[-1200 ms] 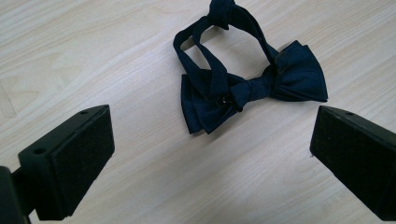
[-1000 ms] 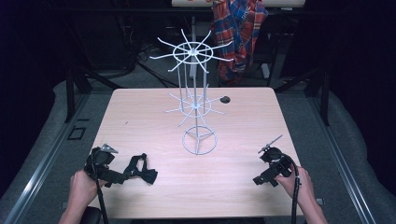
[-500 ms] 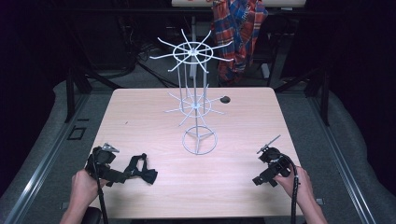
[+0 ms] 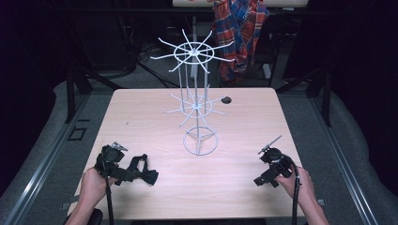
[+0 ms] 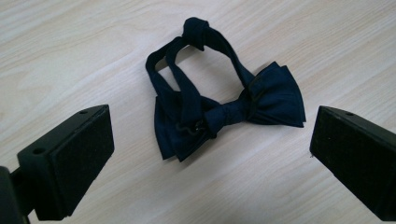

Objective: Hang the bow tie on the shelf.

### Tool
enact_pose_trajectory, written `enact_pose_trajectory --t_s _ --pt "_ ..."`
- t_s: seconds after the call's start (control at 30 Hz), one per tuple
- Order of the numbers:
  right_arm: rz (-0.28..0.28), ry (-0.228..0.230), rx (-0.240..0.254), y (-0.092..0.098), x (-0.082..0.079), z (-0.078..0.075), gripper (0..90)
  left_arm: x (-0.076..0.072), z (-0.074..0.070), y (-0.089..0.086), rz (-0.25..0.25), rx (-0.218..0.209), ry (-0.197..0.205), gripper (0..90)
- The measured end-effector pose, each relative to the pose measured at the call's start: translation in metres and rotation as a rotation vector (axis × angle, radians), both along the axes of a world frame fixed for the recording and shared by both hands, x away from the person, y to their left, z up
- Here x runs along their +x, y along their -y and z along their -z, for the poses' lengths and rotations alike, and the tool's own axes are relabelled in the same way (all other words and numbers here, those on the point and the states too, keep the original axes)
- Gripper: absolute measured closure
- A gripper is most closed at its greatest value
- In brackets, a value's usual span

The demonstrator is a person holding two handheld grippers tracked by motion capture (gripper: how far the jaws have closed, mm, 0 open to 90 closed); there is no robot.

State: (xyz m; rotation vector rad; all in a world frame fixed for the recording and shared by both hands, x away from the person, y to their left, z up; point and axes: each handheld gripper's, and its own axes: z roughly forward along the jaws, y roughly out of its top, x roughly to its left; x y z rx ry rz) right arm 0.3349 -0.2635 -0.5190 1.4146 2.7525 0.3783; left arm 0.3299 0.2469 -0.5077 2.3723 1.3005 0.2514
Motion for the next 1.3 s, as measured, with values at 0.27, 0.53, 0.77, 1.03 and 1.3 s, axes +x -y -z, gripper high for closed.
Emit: enact_pose_trajectory --t_s 0.27,0.53,0.77,1.03,1.3 --pt "0.006 0.0 -0.004 0.0 0.0 0.0 5.4 0.004 0.002 0.011 0.018 0.008 -0.004 0.0" --pt "0.004 -0.003 -0.006 0.0 0.0 0.0 5.6 0.01 0.006 0.02 0.033 0.019 -0.015 0.0" --pt "-0.002 -0.003 -0.007 0.0 0.0 0.0 5.8 0.016 0.011 0.026 0.032 0.038 -0.029 0.0" --pt "-0.011 -0.013 -0.017 0.0 0.0 -0.001 6.3 0.021 0.016 0.036 0.07 0.055 -0.063 10.6" --pt "-0.01 -0.012 -0.015 -0.001 0.0 0.0 6.8 0.023 0.02 0.041 0.108 0.052 -0.091 44.5"
